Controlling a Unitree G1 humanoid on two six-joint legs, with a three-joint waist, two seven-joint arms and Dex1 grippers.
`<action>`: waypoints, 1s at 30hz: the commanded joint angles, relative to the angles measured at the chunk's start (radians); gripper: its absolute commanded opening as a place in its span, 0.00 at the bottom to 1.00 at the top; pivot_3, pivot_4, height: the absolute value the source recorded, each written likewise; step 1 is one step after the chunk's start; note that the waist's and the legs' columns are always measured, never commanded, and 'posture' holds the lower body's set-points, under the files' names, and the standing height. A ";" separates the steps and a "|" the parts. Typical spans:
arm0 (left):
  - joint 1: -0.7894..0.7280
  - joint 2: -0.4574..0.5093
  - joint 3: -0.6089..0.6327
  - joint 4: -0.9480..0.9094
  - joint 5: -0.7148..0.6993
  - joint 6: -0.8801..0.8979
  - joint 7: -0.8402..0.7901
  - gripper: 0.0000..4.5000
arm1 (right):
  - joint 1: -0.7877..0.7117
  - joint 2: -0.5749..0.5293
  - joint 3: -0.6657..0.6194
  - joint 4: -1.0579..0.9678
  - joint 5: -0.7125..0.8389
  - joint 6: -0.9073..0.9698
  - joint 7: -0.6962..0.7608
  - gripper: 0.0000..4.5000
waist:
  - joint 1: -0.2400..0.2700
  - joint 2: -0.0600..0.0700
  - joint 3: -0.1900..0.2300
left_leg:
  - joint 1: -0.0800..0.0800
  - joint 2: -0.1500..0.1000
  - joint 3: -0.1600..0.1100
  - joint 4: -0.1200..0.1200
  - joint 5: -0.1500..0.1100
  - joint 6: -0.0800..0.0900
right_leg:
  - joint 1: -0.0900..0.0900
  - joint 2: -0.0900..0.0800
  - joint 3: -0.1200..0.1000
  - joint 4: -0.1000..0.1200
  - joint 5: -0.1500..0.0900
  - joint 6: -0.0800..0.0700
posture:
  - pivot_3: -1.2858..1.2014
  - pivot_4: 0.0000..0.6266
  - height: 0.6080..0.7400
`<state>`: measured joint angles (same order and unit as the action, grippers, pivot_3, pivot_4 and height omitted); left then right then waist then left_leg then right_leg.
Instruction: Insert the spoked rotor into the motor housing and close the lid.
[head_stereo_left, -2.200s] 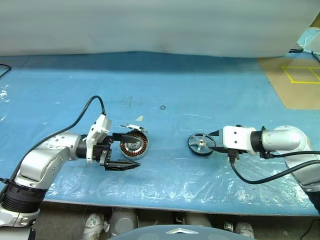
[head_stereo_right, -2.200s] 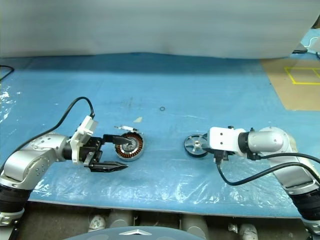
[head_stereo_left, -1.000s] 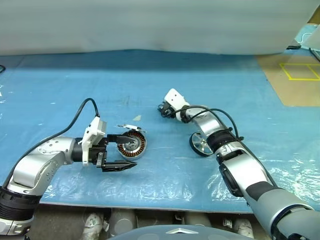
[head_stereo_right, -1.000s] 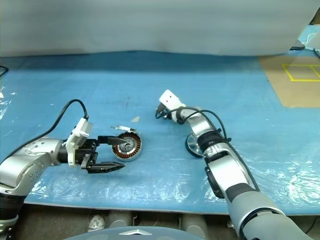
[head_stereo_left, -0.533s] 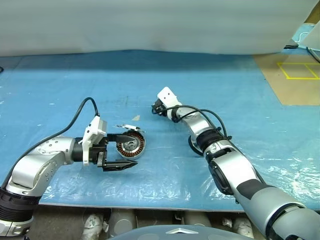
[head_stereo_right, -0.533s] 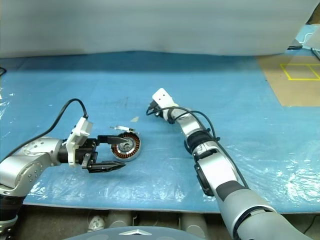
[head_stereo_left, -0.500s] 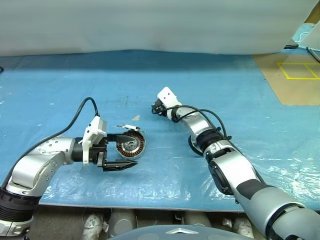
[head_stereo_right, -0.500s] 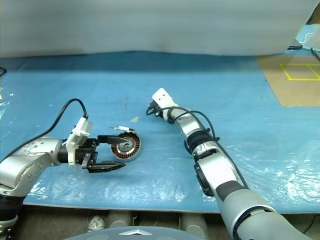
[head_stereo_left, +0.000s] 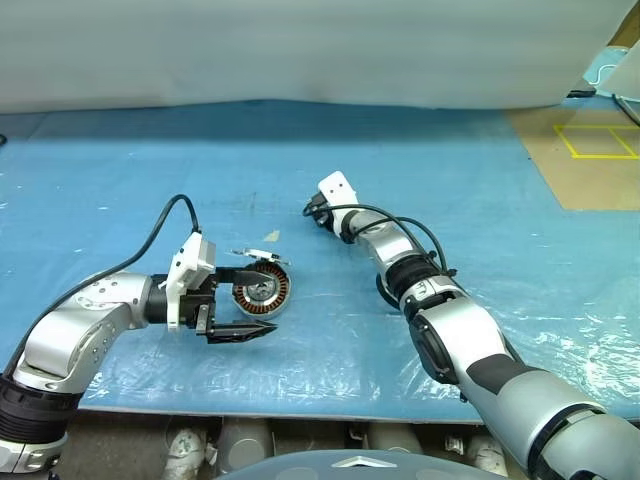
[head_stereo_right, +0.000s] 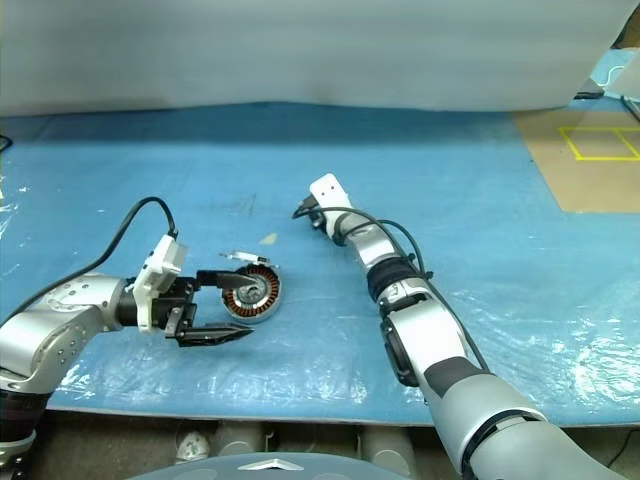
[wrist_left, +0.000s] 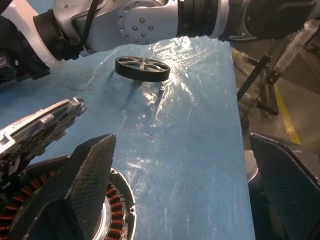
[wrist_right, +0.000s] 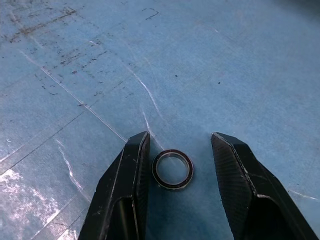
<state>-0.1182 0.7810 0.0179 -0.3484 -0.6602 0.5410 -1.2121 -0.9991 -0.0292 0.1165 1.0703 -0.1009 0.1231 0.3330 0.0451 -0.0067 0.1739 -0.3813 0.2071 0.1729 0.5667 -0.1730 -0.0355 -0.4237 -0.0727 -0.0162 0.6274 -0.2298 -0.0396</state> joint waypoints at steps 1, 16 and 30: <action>-0.007 0.006 0.002 -0.006 0.005 -0.026 -0.017 1.00 | -0.011 0.011 -0.001 -0.014 0.002 0.021 0.011 0.45 | 0.000 0.000 0.000 | 0.000 0.000 0.000 0.000 0.000 0.000 | 0.000 0.000 0.000 0.000 0.000 0.000 | 0.52 0.24 1.00; -0.001 0.004 0.004 0.017 0.013 -0.047 -0.027 1.00 | 0.089 -0.022 0.038 -0.183 -0.014 0.133 0.064 0.13 | 0.001 0.000 0.000 | 0.001 0.000 0.000 0.000 0.000 0.000 | 0.000 0.000 0.000 0.001 0.000 0.000 | 0.52 0.24 1.00; -0.018 -0.001 -0.005 0.034 0.022 -0.052 -0.034 1.00 | 0.172 -0.053 0.076 -0.259 -0.033 0.083 0.082 0.43 | 0.001 0.000 0.000 | 0.002 0.000 0.000 0.000 0.000 0.000 | 0.001 0.000 0.000 0.000 0.000 0.000 | 0.52 0.24 1.00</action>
<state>-0.1249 0.7801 0.0079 -0.3036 -0.6363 0.5053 -1.2386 -0.8485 -0.0831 0.1732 0.8093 -0.1198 0.2008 0.4075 0.0458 -0.0067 0.1738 -0.3798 0.2068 0.1728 0.5664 -0.1731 -0.0356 -0.4227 -0.0728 -0.0158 0.6276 -0.2298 -0.0395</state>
